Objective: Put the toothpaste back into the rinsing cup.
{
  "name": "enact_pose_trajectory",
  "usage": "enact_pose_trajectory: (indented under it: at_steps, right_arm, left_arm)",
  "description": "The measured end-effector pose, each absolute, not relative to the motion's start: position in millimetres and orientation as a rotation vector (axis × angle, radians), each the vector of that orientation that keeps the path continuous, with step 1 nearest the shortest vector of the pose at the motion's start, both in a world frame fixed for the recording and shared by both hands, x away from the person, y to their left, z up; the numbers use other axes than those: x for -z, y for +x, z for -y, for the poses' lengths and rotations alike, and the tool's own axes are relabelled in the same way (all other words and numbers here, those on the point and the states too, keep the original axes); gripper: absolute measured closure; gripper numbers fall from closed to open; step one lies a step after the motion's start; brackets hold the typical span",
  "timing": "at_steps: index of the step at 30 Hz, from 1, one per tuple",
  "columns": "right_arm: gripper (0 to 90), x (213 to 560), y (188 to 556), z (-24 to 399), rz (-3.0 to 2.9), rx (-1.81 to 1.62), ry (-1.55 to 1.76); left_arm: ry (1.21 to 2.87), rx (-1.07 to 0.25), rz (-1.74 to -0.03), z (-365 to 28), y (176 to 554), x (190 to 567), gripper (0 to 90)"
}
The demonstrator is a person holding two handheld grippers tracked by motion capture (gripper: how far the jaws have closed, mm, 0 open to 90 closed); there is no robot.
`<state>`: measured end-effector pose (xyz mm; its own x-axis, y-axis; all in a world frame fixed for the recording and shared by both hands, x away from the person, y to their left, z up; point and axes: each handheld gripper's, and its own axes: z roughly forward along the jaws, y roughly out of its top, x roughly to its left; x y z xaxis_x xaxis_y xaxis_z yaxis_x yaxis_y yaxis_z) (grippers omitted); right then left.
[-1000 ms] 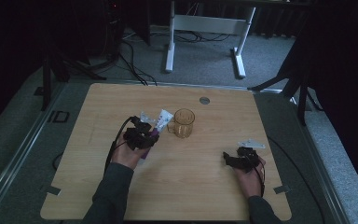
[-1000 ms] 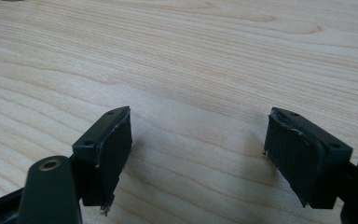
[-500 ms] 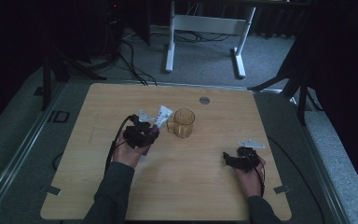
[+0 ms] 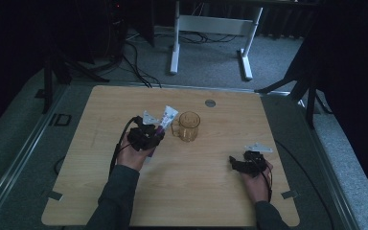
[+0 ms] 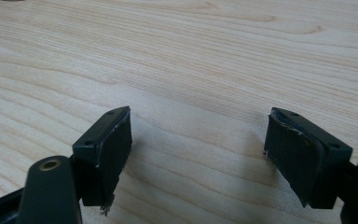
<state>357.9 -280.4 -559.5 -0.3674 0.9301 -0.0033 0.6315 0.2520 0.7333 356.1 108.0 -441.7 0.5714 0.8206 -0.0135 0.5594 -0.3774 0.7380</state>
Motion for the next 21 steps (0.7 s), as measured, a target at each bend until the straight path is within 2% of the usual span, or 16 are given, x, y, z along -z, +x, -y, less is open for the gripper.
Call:
enact_pose_trajectory:
  at_steps: [21]
  right_arm:
    - [22.9,559.5,357.9,280.4,-2.089,-0.911,1.419]
  left_arm:
    - [2.026,-0.495,-1.062,-103.5,357.9,433.9,72.9]
